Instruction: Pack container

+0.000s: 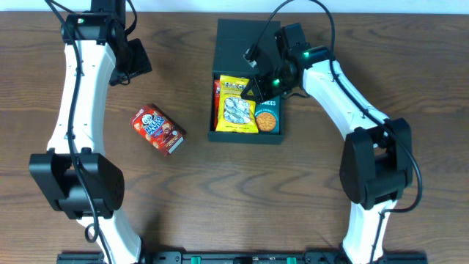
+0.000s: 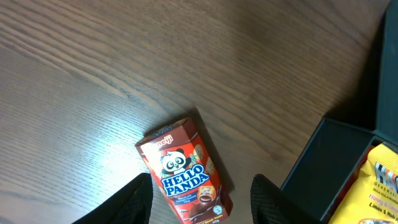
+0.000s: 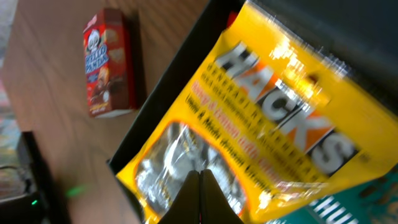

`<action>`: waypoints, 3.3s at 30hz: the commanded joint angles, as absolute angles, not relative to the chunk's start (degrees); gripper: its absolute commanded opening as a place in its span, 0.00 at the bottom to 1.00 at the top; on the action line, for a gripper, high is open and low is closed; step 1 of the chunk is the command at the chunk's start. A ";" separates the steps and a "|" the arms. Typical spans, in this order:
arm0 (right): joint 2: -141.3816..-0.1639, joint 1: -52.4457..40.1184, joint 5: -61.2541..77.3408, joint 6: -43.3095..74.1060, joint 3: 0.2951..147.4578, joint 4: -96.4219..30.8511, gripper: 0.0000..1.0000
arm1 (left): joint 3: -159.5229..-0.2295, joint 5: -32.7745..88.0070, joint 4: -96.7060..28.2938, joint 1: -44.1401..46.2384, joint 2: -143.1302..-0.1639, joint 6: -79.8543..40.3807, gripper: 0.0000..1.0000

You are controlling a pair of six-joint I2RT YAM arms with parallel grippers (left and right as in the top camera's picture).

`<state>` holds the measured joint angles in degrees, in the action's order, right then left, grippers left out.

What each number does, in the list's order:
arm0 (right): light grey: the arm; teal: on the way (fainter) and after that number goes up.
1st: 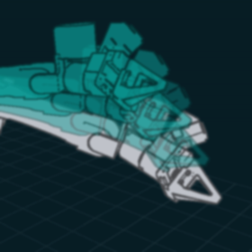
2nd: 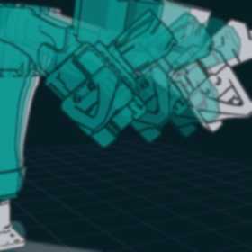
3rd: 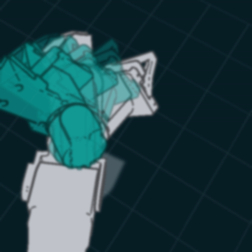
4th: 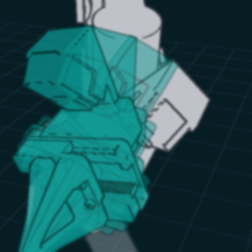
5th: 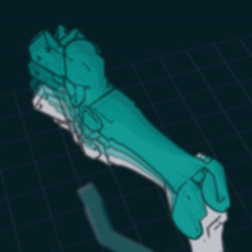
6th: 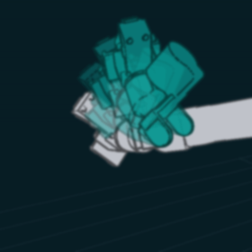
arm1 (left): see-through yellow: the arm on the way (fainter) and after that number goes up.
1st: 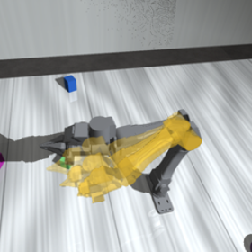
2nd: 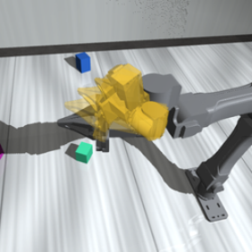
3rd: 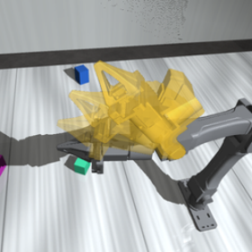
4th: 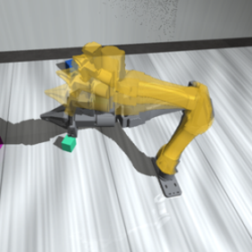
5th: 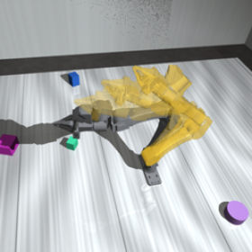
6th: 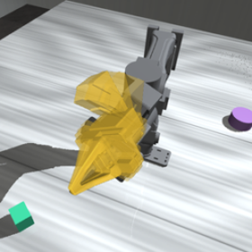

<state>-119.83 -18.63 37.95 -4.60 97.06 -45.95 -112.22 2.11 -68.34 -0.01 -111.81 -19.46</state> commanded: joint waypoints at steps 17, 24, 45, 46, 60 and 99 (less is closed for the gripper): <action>-125.93 -22.70 36.12 -3.22 97.82 -42.81 0.01 | -112.66 1.06 -68.38 -0.40 -111.96 -19.73 0.52; -125.56 -21.69 39.66 -4.19 106.32 -50.46 0.01 | -112.66 1.02 -68.69 -0.40 -111.96 -19.70 0.52; -122.91 -17.54 10.04 -4.29 109.69 -62.17 0.01 | -112.66 1.02 -67.07 -0.40 -111.96 -19.73 0.52; -123.15 -18.15 9.28 -4.21 109.67 -62.17 0.01 | -112.66 0.97 -67.09 -0.40 -111.96 -19.70 0.52; -127.55 -22.81 5.67 -1.30 109.65 -61.98 0.01 | -112.66 -0.62 -67.07 -0.40 -111.96 -19.27 0.53; -129.56 -30.24 10.92 0.38 109.65 -67.68 0.01 | -112.66 -0.60 -67.75 -0.40 -111.96 -19.27 0.54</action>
<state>-128.64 -29.39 8.51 -0.45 110.06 -67.66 -112.22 0.60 -67.35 -0.01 -111.81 -19.44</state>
